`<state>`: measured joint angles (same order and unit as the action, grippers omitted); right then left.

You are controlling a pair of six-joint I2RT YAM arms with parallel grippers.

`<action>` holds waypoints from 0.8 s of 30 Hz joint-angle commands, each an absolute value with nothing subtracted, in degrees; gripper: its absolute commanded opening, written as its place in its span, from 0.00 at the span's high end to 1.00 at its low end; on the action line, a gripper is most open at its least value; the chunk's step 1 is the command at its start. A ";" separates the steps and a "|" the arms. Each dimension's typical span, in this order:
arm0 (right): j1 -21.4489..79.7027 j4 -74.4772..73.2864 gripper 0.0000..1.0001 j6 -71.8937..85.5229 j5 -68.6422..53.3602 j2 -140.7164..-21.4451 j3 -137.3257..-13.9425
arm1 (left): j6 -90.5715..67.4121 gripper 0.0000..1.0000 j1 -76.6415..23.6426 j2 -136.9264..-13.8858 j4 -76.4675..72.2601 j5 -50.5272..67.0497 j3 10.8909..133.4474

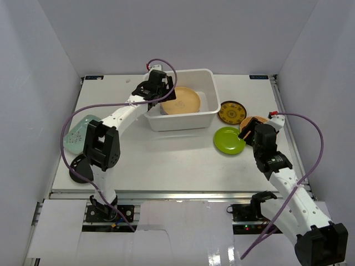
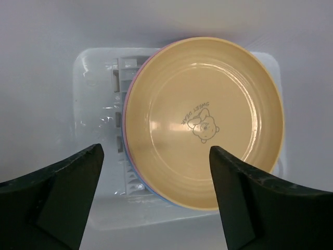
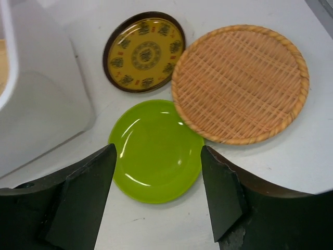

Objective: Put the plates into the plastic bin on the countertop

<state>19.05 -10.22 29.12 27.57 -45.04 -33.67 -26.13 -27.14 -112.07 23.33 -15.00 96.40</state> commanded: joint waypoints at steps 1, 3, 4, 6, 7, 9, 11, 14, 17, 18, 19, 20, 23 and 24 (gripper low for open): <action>11.89 -5.63 0.27 33.04 23.93 -47.19 -30.95 | -26.45 0.05 -27.25 -107.50 21.89 -13.80 98.61; 6.35 -3.79 0.27 35.40 20.57 -47.90 -28.57 | -27.42 0.02 -27.42 -103.20 19.88 -10.48 98.35; 4.76 -3.52 0.26 36.03 20.04 -48.60 -28.30 | -27.51 0.02 -27.60 -101.53 18.73 -9.59 97.91; 0.89 -2.82 0.23 38.65 19.69 -48.87 -26.73 | -26.29 0.02 -29.17 -95.56 14.97 -8.79 96.60; -2.34 -2.03 0.22 39.37 17.86 -48.95 -26.02 | -25.76 0.02 -29.88 -93.62 14.25 -8.96 95.11; -4.82 1.21 0.22 41.39 16.18 -49.22 -23.05 | -24.96 0.02 -32.60 -88.00 13.28 -9.14 93.35; -8.24 3.68 0.22 44.55 12.94 -50.36 -20.67 | -25.75 0.02 -35.58 -83.96 12.31 -8.53 87.48; -12.21 8.60 0.22 49.47 7.93 -52.64 -16.36 | -27.86 0.02 -40.67 -74.99 9.24 -5.81 74.95; -13.62 15.02 0.23 53.42 4.75 -54.14 -12.57 | -27.60 0.02 -43.76 -67.34 5.98 -0.38 62.90; -13.62 16.77 0.24 53.96 4.66 -54.58 -12.13 | -27.34 0.02 -44.03 -65.76 5.28 2.26 60.58; -13.71 17.74 0.25 54.57 4.57 -55.36 -11.35 | -27.07 0.02 -44.03 -62.78 5.36 4.20 58.64; -13.80 18.62 0.25 56.06 4.57 -55.72 -10.73 | -25.77 0.02 -44.21 -61.19 5.45 7.96 56.97; -13.89 23.98 0.27 59.40 4.83 -57.91 -7.84 | -23.48 0.02 -44.21 -54.95 6.32 11.59 51.34; -13.89 26.87 0.28 61.50 4.83 -59.49 -7.21 | -22.68 0.02 -44.21 -53.63 7.20 12.65 49.59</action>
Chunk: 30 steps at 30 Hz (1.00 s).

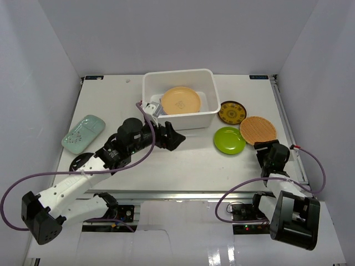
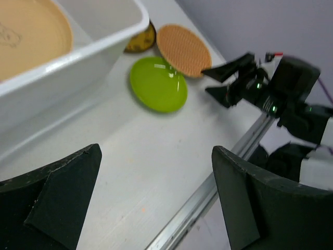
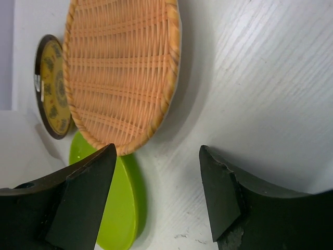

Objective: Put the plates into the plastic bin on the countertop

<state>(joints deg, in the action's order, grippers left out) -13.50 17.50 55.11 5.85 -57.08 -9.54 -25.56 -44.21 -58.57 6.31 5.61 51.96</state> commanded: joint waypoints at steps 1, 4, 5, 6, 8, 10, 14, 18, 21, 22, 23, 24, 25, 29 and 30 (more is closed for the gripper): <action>-13.80 28.46 0.29 62.48 4.92 -60.55 -6.69 | -21.54 0.02 -44.12 -52.40 8.08 12.83 48.96; -13.89 33.74 0.33 65.56 5.71 -64.84 -5.80 | -16.45 0.02 -44.21 -49.49 12.12 12.92 47.73; -13.97 34.10 0.35 66.35 6.58 -65.73 -6.06 | -15.13 0.02 -44.21 -48.70 13.00 12.83 47.46; -14.24 35.58 0.38 67.49 6.59 -67.13 -6.06 | -13.20 0.02 -44.21 -48.34 14.05 11.96 46.94; -14.33 38.56 0.43 68.64 7.82 -68.11 -5.45 | -12.31 0.02 -44.21 -46.94 13.63 11.17 44.83; -14.41 39.55 0.51 70.31 8.87 -69.17 -5.36 | -12.13 0.02 -44.21 -45.80 11.87 9.58 41.59; -14.50 40.60 0.67 70.49 11.68 -66.11 -4.57 | -12.04 0.02 -44.21 -45.53 12.48 9.58 41.40; -15.29 40.61 0.89 68.03 12.48 -62.68 -4.83 | -11.08 0.02 -44.21 -46.23 13.27 9.32 41.84; -15.99 40.60 0.92 66.10 12.39 -58.63 -4.57 | -10.81 0.02 -44.21 -46.14 13.36 8.88 41.84; -16.17 40.52 0.92 65.57 11.78 -57.67 -4.66 | -10.72 0.02 -44.21 -46.14 13.53 8.70 41.92; -16.43 40.52 0.92 65.13 10.99 -55.66 -4.57 | -10.72 0.02 -44.21 -46.14 13.88 8.53 41.84; -16.87 40.52 0.92 64.95 9.51 -54.50 -4.57 | -10.81 0.02 -44.21 -45.97 13.89 8.44 41.92; -17.14 40.34 0.92 64.69 8.97 -53.19 -4.57 | -10.90 0.02 -44.21 -45.62 13.89 8.26 41.84; -17.40 37.36 0.92 62.58 7.47 -44.76 -6.50 | -10.90 0.02 -44.12 -45.70 14.15 7.47 41.75; -17.40 36.66 0.92 61.88 6.34 -43.69 -7.63 | -10.90 0.02 -44.21 -45.79 14.15 7.56 41.84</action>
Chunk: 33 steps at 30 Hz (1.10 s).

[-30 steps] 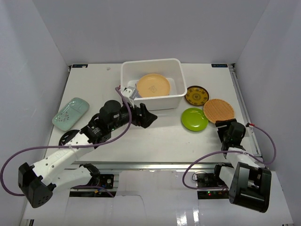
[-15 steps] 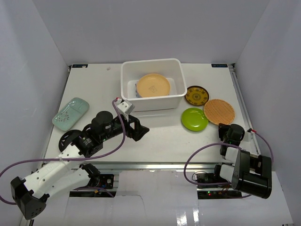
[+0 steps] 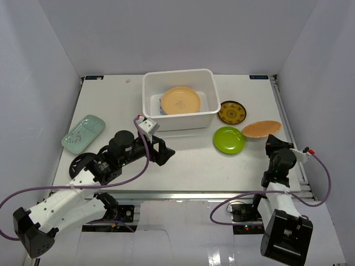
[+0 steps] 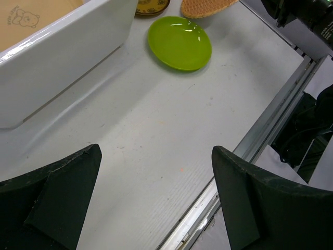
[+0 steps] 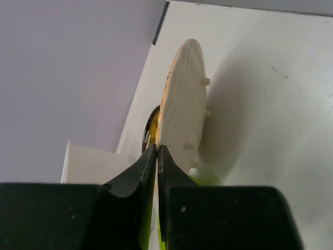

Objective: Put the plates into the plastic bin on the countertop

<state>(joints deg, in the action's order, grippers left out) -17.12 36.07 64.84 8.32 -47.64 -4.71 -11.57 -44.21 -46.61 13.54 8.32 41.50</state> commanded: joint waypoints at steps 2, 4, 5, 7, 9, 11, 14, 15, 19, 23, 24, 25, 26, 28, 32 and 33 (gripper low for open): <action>-17.40 36.56 0.92 61.17 4.23 -42.02 -9.04 | -11.16 0.02 -44.12 -45.97 14.06 7.30 41.84; -17.40 36.65 0.92 61.00 0.62 -42.27 -10.71 | -10.99 0.02 -44.21 -46.32 14.41 6.86 42.01; -17.40 36.65 0.92 61.17 -1.21 -42.54 -12.11 | -10.99 0.02 -44.21 -46.75 14.59 6.77 42.01; -17.40 36.56 0.92 61.08 -4.12 -42.10 -14.40 | -11.16 0.02 -44.21 -46.84 14.76 6.68 42.10; -17.40 36.48 0.92 60.82 -6.93 -41.84 -16.25 | -11.34 0.02 -44.21 -46.76 14.68 5.63 42.19; -17.40 36.04 0.92 60.47 -8.52 -41.92 -18.62 | -11.43 0.02 -44.12 -46.84 14.76 5.19 42.27; -17.40 33.07 0.92 58.72 -9.49 -41.92 -23.19 | -11.69 0.02 -44.21 -46.85 14.77 5.27 42.36; -17.40 30.09 0.92 57.93 -9.58 -42.36 -26.68 | -11.78 0.02 -44.21 -46.93 14.68 5.27 42.36; -17.40 20.42 0.92 54.94 -8.45 -42.89 -25.94 | -12.04 0.02 -44.21 -46.94 14.77 5.80 42.36; -17.32 20.56 0.86 57.38 -9.05 -43.32 -17.07 | -12.13 0.02 -44.21 -47.37 14.50 6.15 42.45; -17.40 20.74 0.81 58.26 -9.40 -43.77 -15.57 | -12.13 0.02 -44.12 -47.55 14.50 6.41 42.45; -17.40 20.74 0.73 58.71 -9.58 -44.38 -12.77 | -12.22 0.02 -44.21 -47.64 14.59 6.76 42.45; -17.40 20.74 0.59 58.71 -8.88 -44.38 -11.53 | -12.39 0.02 -44.12 -47.55 14.50 7.20 42.45; -17.49 20.39 0.33 59.32 -6.87 -42.90 -6.97 | -12.48 0.02 -44.21 -47.37 14.50 7.38 42.45; -17.75 21.35 0.22 61.52 -2.12 -41.13 -1.77 | -12.57 0.02 -44.21 -46.41 14.41 7.73 42.36; -17.75 21.88 0.22 62.83 -1.94 -41.48 -0.97 | -12.66 0.02 -44.21 -46.49 14.33 8.08 42.36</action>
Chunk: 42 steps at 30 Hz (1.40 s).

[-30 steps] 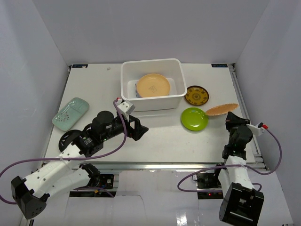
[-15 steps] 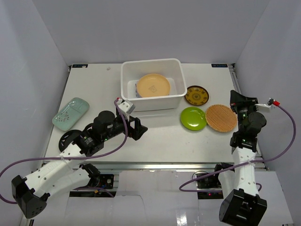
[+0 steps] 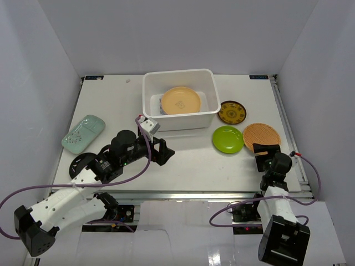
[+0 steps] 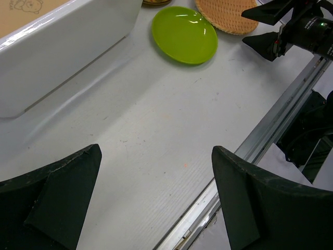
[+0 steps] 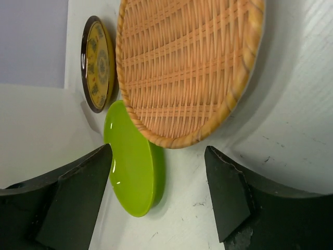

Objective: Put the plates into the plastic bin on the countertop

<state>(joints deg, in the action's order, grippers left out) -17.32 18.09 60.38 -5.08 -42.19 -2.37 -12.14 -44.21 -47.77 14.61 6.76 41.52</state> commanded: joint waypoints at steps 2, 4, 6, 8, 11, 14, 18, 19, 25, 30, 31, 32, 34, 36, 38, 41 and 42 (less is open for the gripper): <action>-17.84 25.20 0.23 64.51 -2.02 -43.76 2.43 | -12.48 0.02 -44.12 -46.58 14.41 8.44 42.36; -17.84 27.15 0.26 67.22 -2.11 -47.09 3.42 | -12.22 0.02 -44.12 -46.58 14.50 8.88 42.54; -17.93 32.04 0.28 68.72 -1.41 -49.03 5.17 | -12.04 0.02 -44.21 -46.58 14.50 8.88 42.54; -17.93 35.14 0.34 71.18 1.21 -51.50 6.23 | -11.95 0.02 -44.21 -46.41 14.50 8.70 42.45; -17.93 40.93 0.37 73.29 2.02 -57.37 6.68 | -11.87 0.02 -44.21 -46.49 14.59 8.61 42.45; -17.93 44.63 0.38 75.40 0.54 -61.60 6.68 | -11.78 0.02 -44.21 -46.76 14.59 8.35 42.63; -17.40 47.72 0.40 76.38 -3.43 -66.61 6.85 | -11.78 0.02 -44.21 -47.20 14.59 8.09 42.63; -17.05 47.55 0.41 76.20 -3.17 -66.71 7.29 | -11.69 0.02 -44.21 -47.46 14.59 7.91 42.63; -16.79 48.68 0.43 75.67 -2.20 -68.90 7.38 | -11.43 0.02 -44.21 -47.99 14.68 7.03 42.71; -16.79 48.25 0.45 76.20 1.30 -73.99 4.57 | -11.25 0.02 -44.21 -48.16 14.68 6.16 42.63; -16.79 50.60 0.45 76.55 0.54 -75.57 4.22 | -11.25 0.02 -44.12 -48.16 14.76 6.07 42.63; -16.79 52.54 0.46 77.16 -0.26 -78.20 4.48 | -11.25 0.02 -44.21 -48.16 14.77 5.80 42.63; -16.26 56.14 0.46 78.74 -1.67 -80.24 4.22 | -11.16 0.02 -44.12 -48.16 14.85 5.28 42.63; -15.91 52.94 0.50 80.41 -1.06 -80.34 3.34 | -11.08 0.02 -44.21 -48.34 14.77 5.19 42.63; -15.56 50.89 0.61 80.60 -0.44 -79.72 2.38 | -10.99 0.02 -44.21 -48.51 14.85 5.10 42.63; -15.56 53.78 0.79 82.79 -0.35 -80.33 3.69 | -10.99 0.02 -44.21 -48.60 14.77 4.92 42.71; -15.56 55.01 0.81 82.88 -0.26 -80.42 4.30 | -10.99 0.02 -44.21 -48.43 14.85 4.75 42.54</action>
<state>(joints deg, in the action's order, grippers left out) -15.94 52.51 81.01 -1.48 -79.83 -2.57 -11.62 -44.21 -48.64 14.66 5.58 41.52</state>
